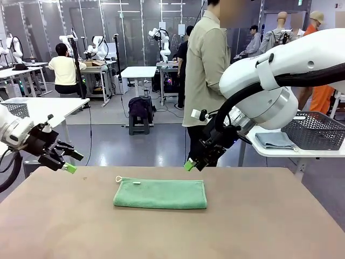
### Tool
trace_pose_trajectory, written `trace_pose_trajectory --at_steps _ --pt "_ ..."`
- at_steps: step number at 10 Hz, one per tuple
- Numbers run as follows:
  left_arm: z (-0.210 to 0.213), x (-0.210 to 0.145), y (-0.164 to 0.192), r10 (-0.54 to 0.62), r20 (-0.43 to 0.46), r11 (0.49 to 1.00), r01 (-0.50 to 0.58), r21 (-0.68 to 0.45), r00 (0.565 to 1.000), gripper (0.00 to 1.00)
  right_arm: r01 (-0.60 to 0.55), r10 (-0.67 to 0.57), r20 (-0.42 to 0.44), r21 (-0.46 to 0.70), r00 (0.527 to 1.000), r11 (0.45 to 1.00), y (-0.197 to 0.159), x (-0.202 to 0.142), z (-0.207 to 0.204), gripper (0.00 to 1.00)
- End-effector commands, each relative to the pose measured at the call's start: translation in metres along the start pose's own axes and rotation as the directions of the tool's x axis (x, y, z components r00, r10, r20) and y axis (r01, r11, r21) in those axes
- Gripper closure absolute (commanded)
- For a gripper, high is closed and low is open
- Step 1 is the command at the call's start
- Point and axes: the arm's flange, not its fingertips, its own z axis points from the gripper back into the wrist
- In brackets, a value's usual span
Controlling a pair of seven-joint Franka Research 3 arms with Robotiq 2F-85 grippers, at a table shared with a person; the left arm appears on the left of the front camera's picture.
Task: Fold the towels and place them in the basket.
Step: When a person lays out a Towel with hook on the table, fold it in half twice.
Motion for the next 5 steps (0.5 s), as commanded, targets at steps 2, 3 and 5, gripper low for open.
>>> trace_pose_trajectory --at_steps 2,3,5 --pt "-0.001 -0.010 -0.002 -0.044 0.092 0.999 0.043 0.010 0.995 0.00 0.200 -0.198 0.079 -0.008 0.977 0.980 -0.019 -0.005 -0.015 0.28" --pt "-0.002 -0.009 -0.001 -0.057 0.100 0.998 0.055 0.021 0.993 0.00 0.246 -0.242 0.103 -0.023 0.965 0.969 -0.026 -0.008 -0.020 0.28" --pt "0.002 -0.005 0.002 -0.024 0.054 1.000 0.023 0.019 0.998 0.00 0.334 -0.330 0.173 0.004 0.928 0.943 -0.041 -0.011 -0.031 0.08"
